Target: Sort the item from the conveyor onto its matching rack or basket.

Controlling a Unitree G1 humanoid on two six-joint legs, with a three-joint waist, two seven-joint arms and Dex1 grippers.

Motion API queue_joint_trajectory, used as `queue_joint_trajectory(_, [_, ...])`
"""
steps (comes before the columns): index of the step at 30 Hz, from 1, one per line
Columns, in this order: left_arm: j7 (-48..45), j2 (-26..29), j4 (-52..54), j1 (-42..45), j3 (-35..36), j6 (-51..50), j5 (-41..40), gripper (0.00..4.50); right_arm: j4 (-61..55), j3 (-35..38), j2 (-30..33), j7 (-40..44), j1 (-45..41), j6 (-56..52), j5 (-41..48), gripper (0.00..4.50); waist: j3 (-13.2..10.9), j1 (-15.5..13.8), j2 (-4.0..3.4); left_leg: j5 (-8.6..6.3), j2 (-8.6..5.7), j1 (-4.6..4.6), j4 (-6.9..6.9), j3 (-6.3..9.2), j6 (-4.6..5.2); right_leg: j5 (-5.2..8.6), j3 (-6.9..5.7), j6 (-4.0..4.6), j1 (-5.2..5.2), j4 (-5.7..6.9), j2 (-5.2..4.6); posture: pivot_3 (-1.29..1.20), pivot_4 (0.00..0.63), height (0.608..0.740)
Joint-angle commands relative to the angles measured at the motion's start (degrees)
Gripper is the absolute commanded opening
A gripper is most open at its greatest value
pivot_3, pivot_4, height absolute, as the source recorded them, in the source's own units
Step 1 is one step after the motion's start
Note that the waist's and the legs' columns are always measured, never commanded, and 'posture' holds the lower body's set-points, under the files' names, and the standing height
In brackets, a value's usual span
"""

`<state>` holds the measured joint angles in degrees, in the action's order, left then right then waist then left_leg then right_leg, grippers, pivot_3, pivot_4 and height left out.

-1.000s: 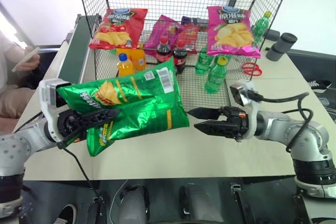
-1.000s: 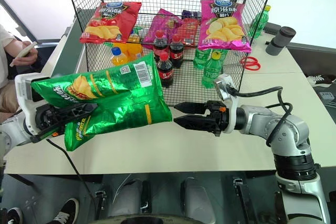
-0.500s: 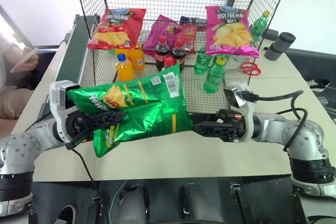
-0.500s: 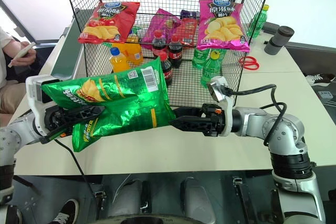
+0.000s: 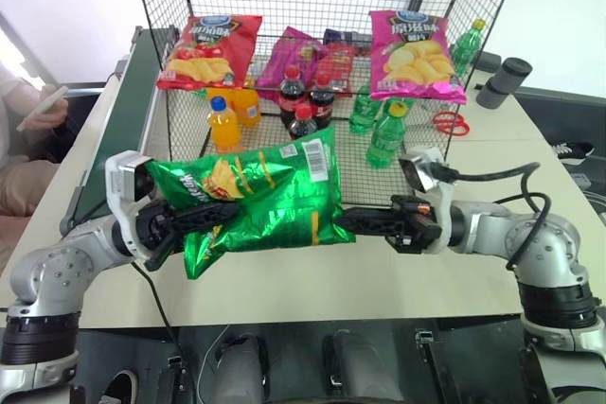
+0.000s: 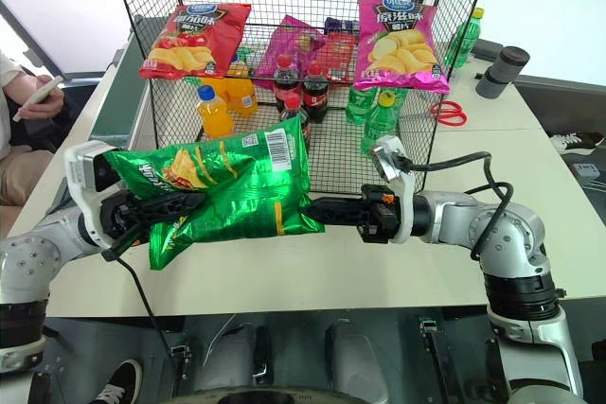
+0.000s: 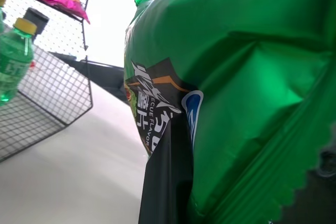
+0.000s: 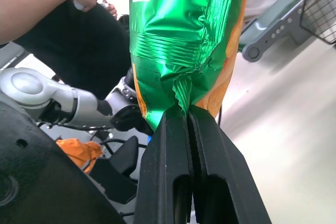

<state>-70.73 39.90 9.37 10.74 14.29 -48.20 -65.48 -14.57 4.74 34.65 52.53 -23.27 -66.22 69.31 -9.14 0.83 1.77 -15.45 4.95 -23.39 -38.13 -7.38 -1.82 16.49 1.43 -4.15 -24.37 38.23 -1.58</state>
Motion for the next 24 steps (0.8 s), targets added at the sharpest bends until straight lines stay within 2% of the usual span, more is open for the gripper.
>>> queue_joint_trajectory(1, [1.4, 0.1, 2.0, -0.7, 0.4, 2.3, 3.0, 0.0, -0.7, 0.3, -0.8, 1.4, -1.4, 2.2, -0.3, 0.04, 0.0, 0.0, 0.0, 0.0, 0.0, 0.0, 0.0, 0.0, 0.0, 0.0, 0.0, 0.0, 0.0, -0.01, 0.0, 0.0, 0.15, 0.74])
queue_joint_trajectory(3, [1.8, 0.3, 1.0, -0.5, 0.6, 0.8, 2.2, 0.0, -0.2, 0.1, -0.9, 1.5, -1.4, 3.2, -1.7, 0.04, 0.0, 0.0, 0.0, 0.0, 0.0, 0.0, 0.0, 0.01, 0.0, 0.0, 0.0, 0.0, 0.0, 0.0, 0.0, 0.0, 0.15, 0.74])
queue_joint_trajectory(6, [3.1, 0.7, -0.1, -0.4, 0.8, 0.5, 3.3, 0.82, 0.0, -0.3, -0.9, 1.9, -1.4, 5.4, -4.5, 0.0, 0.0, 0.0, 0.0, 0.0, 0.0, 0.0, 0.0, 0.0, 0.0, 0.0, 0.0, 0.0, 0.0, -0.01, 0.0, 0.0, 0.15, 0.74])
queue_joint_trajectory(13, [2.4, 0.4, -0.3, -2.2, 3.6, 4.9, 5.8, 4.29, 0.0, 0.9, -0.8, 1.0, -1.5, 10.5, -9.1, 0.0, 0.0, 0.1, 0.0, 0.0, 0.0, 0.0, 0.01, -0.01, 0.0, 0.0, 0.0, 0.0, -0.01, -0.02, 0.0, 0.0, 0.15, 0.74])
queue_joint_trajectory(14, [2.7, 0.2, -0.1, -2.8, 4.0, 6.1, 6.5, 4.46, -0.2, 1.4, -0.7, 0.9, -1.6, 11.2, -9.3, 0.0, 0.0, 0.1, 0.0, 0.0, 0.0, 0.0, 0.01, -0.01, 0.0, 0.0, 0.0, 0.0, -0.01, -0.02, 0.0, 0.0, 0.15, 0.74])
queue_joint_trajectory(18, [3.0, 0.8, -0.3, -5.6, 6.6, 6.0, 5.8, 4.46, -2.5, 2.2, 0.2, -0.8, -1.6, 16.0, -13.6, 0.0, 0.0, 0.1, 0.0, 0.0, 0.01, 0.0, 0.03, -0.01, 0.0, 0.0, 0.0, 0.0, -0.03, -0.02, -0.01, 0.0, 0.15, 0.74])
queue_joint_trajectory(20, [3.6, 0.4, -0.4, -6.6, 7.6, 7.4, 6.8, 4.46, -4.6, 1.6, 0.2, -0.5, -1.0, 23.1, -19.4, 0.0, 0.0, 0.1, -0.01, 0.0, 0.01, -0.01, 0.03, -0.02, 0.0, 0.0, 0.0, 0.0, -0.04, -0.03, -0.02, 0.0, 0.15, 0.74])
queue_joint_trajectory(22, [4.9, -0.4, -1.0, -7.1, 8.8, 8.2, 6.7, 4.46, -5.9, 3.2, -2.3, -3.3, -1.7, 25.8, -19.4, 0.0, 0.0, 0.1, -0.01, 0.0, 0.01, -0.01, 0.03, -0.02, 0.0, 0.0, 0.0, 0.0, -0.04, -0.03, -0.02, 0.0, 0.15, 0.74])
queue_joint_trajectory(24, [6.9, -1.9, -1.4, -7.6, 10.4, 10.0, 7.2, 4.46, -9.5, 2.2, -4.1, -5.6, -2.2, 32.1, -24.4, 0.0, 0.0, 0.0, -0.02, 0.0, 0.01, -0.02, 0.03, -0.02, 0.0, 0.0, 0.0, 0.0, -0.04, -0.03, -0.03, 0.0, 0.15, 0.74])
